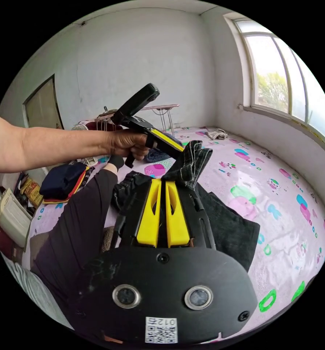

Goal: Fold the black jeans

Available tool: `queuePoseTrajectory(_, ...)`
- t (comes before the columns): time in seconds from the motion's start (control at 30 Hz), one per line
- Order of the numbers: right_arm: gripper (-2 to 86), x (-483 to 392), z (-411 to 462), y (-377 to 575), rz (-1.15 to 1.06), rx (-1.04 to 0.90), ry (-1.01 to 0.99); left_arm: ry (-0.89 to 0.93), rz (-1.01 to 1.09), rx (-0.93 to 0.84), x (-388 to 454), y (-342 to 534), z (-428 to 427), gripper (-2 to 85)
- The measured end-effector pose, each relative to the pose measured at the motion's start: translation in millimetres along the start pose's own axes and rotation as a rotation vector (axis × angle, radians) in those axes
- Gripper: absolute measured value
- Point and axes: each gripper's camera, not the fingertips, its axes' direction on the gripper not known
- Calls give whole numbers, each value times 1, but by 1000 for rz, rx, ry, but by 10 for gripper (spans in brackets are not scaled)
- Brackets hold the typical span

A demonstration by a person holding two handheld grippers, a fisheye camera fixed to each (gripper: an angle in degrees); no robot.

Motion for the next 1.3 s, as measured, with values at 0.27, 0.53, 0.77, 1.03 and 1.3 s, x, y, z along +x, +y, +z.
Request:
queuePoseTrajectory(0.27,3,-39,104,-7,-209,-136,-62,6,-181,44,-46,91,12,5)
queuePoseTrajectory(0.53,78,-53,202,-11,-321,-431,-134,-192,-517,-151,-78,154,32,11)
queuePoseTrajectory(0.77,87,31,158,-13,-142,-384,-273,-189,-686,-63,-49,152,4,18)
queuePoseTrajectory(1.03,88,262,52,25,555,-270,-3,-147,-581,-214,-1,58,62,15)
queuePoseTrajectory(1.3,112,392,88,46,998,-362,-434,-134,-649,-416,-5,15,132,10)
